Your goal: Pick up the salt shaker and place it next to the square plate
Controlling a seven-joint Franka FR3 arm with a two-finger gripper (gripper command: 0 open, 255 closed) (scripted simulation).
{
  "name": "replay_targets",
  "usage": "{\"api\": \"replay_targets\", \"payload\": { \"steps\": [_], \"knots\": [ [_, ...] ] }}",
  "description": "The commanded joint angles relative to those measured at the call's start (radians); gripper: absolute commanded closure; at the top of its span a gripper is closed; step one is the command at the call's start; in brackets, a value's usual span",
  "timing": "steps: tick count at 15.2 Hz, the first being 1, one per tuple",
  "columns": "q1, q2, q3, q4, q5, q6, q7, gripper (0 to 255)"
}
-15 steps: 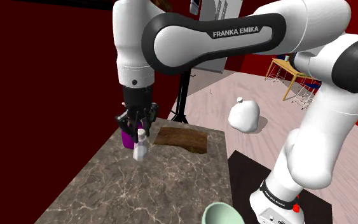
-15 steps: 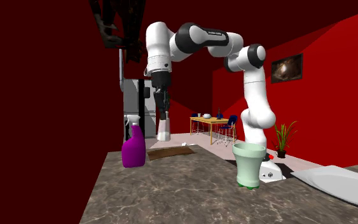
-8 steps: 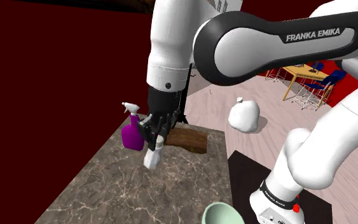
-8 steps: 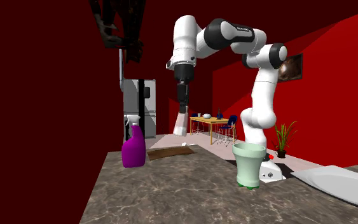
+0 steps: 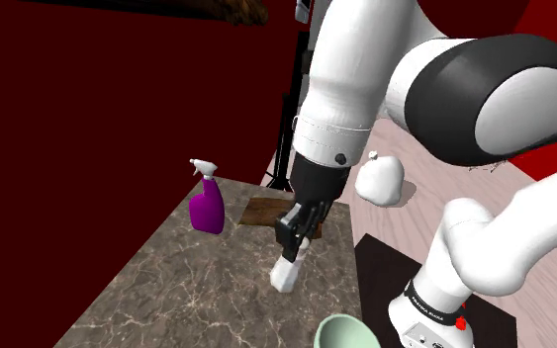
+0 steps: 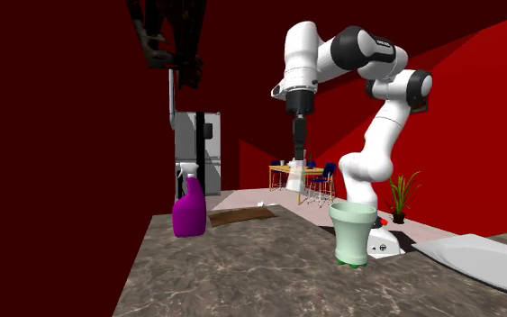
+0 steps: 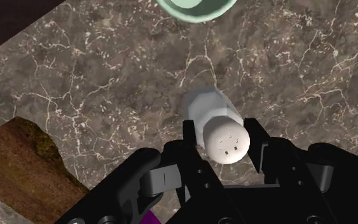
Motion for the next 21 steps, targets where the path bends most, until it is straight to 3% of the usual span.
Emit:
{"api": "replay_targets", "payload": {
  "steps": [1,11,21],
  "knots": [
    [0.031,-0.076,-0.002,-0.053,0.031,-0.02,0.012,255],
    [0.201,-0.408,0.014,-0.215,0.152,-0.17,0.133,255],
    [0.377,-0.666,0.082,-0.257,0.277,-0.35,0.339,255]
  ]
}}
